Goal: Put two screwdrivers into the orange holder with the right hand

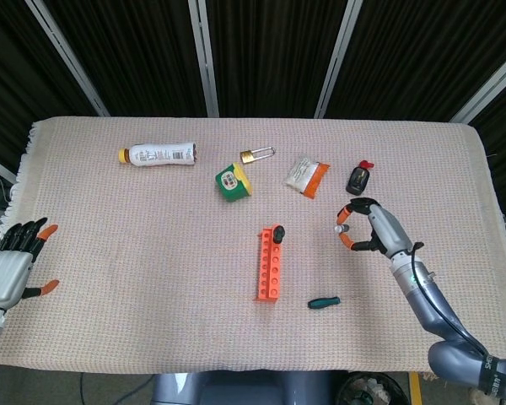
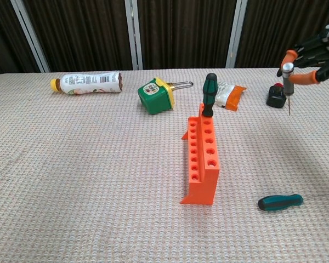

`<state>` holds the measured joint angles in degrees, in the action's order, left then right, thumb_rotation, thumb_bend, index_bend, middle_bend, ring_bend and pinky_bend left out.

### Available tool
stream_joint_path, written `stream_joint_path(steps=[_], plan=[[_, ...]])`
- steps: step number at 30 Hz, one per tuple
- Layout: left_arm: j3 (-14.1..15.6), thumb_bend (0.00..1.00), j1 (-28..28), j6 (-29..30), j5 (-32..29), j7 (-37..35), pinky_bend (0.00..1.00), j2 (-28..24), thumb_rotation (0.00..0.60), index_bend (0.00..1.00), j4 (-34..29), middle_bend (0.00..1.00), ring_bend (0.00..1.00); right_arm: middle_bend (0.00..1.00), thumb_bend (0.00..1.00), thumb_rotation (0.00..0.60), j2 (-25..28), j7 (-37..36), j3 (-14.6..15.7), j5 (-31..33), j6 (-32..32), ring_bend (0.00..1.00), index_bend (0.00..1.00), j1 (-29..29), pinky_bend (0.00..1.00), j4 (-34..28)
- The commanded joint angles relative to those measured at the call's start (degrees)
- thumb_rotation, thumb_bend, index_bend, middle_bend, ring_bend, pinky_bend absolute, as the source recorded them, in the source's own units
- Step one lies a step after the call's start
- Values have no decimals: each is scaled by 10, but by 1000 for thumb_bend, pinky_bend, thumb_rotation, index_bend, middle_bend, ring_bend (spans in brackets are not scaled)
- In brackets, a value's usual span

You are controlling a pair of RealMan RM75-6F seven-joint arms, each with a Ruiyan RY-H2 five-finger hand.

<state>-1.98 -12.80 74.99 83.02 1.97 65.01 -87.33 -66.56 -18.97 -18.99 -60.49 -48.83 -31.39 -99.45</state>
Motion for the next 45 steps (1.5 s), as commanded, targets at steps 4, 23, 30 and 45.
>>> stream_joint_path(steps=[4, 23, 30, 45], plan=[[1, 143, 2, 3, 0, 8, 0, -6, 600, 101, -11, 0, 0, 406, 499, 600, 43, -162, -40, -73, 0, 204, 617, 35, 167, -7], [5, 143, -3, 2, 19, -26, 0, -11, 600, 109, -20, 0, 0, 438, 503, 600, 185, -634, -44, -295, -14, 257, 626, 67, 229, -44], [12, 142, -13, 0, 55, -77, 0, -19, 600, 128, -36, 21, 15, 438, 503, 600, 222, -801, -2, -397, -58, 260, 632, 50, 233, -42], [-5, 142, 15, 111, 94, -92, 0, -6, 600, 126, -17, 0, 0, 438, 509, 600, 218, -879, 112, -477, -109, 260, 635, -9, 233, -44]])
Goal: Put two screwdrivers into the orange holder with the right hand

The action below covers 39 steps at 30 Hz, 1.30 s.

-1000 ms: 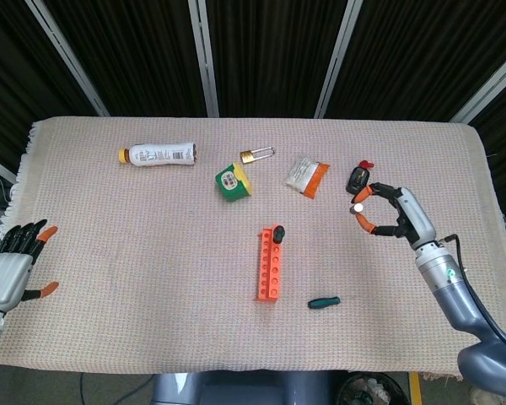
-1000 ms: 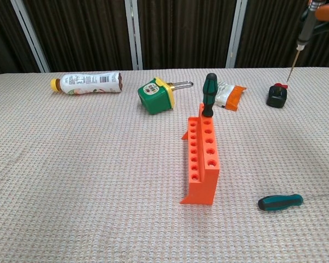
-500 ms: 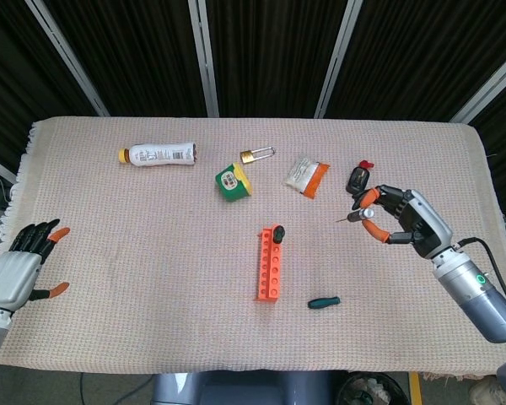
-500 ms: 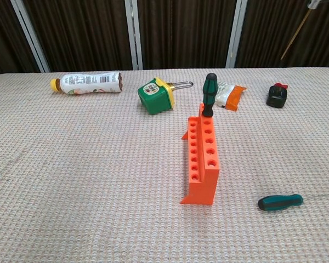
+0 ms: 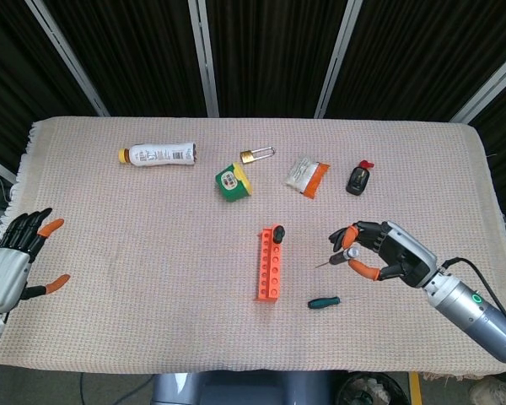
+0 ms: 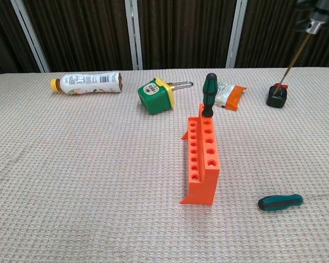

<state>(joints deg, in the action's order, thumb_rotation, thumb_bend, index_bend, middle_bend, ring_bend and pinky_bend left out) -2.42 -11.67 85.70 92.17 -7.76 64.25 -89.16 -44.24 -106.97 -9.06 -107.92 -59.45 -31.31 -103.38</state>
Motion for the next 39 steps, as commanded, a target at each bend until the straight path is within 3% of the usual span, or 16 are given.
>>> stream_joint_path(steps=[1, 15, 23, 39], plan=[[0, 142, 5, 5, 2, 9, 0, 1, 600, 126, 1, 0, 0, 438, 510, 600, -8, 4, 17, -2, -2, 260, 636, -13, 233, -6], [10, 142, 25, 7, -16, 88, 0, -2, 600, 133, -2, 0, 0, 438, 521, 600, -72, 93, 59, 53, 29, 260, 640, -44, 233, -21], [20, 141, 31, -4, -20, 125, 0, -16, 600, 137, -29, 0, 0, 438, 522, 600, -121, 199, 59, 118, 43, 260, 641, -48, 233, -26], [18, 142, 25, -38, -44, 150, 0, -20, 600, 140, -44, 0, 0, 438, 522, 600, -165, 283, 36, 199, 70, 261, 643, -71, 233, -54]])
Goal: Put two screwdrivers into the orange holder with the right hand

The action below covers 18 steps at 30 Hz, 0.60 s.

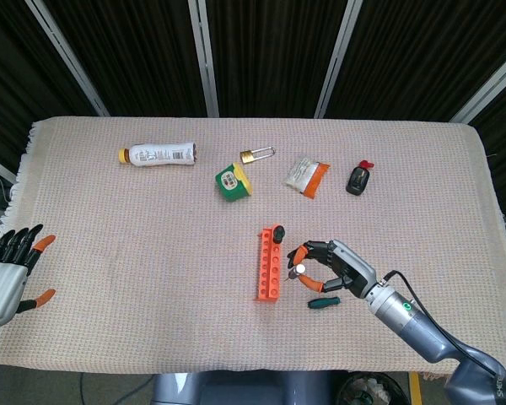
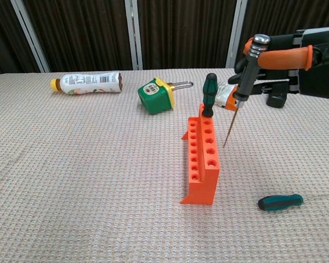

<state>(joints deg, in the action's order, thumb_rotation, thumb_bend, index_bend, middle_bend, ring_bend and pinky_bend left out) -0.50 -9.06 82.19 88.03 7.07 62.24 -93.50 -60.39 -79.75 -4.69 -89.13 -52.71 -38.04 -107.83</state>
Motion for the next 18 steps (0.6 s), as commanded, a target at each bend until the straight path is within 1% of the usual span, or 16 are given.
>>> stream_joint_path(steps=[1, 3, 9, 18], plan=[[-2, 142, -2, -5, -4, 2, 0, 1, 600, 141, 0, 0, 0, 438, 522, 600, -4, 16, -12, 15, 3, 260, 643, -6, 233, -14], [-3, 141, -4, -12, -11, 5, 0, 2, 600, 140, -2, 0, 0, 438, 522, 600, -4, 29, -19, 23, 7, 260, 643, -11, 233, -27], [-5, 141, -9, -21, -15, 5, 0, 4, 600, 139, -3, 0, 0, 438, 521, 600, -11, 51, -29, 46, 23, 260, 644, -22, 233, -41], [-6, 141, -10, -26, -20, 1, 0, 6, 600, 137, 2, 0, 0, 438, 523, 600, -31, 86, -36, 79, 49, 260, 646, -30, 233, -32]])
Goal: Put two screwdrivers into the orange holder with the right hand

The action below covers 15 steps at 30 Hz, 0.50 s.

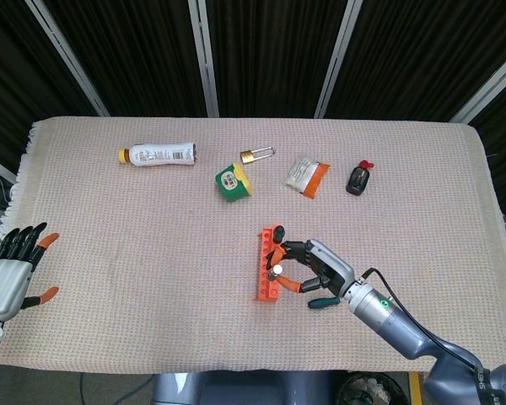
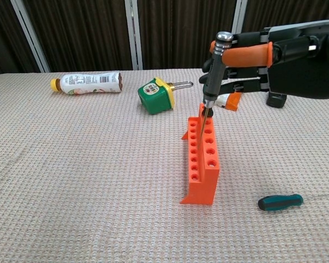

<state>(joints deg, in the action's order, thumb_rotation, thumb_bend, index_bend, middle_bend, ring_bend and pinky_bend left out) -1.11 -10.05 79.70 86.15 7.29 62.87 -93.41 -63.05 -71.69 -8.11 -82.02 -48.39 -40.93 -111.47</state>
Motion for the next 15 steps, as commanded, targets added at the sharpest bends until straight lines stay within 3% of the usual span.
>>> stream_joint_path(steps=[1, 15], plan=[[0, 141, 0, -1, -2, -1, 0, 0, 599, 137, 1, 0, 0, 438, 523, 600, -6, 9, -2, 12, 8, 260, 646, -1, 233, 5], [1, 141, 2, -3, -6, -4, 0, -1, 600, 136, 0, 0, 0, 438, 523, 600, -4, 13, -10, 14, 27, 260, 646, 1, 233, 11]])
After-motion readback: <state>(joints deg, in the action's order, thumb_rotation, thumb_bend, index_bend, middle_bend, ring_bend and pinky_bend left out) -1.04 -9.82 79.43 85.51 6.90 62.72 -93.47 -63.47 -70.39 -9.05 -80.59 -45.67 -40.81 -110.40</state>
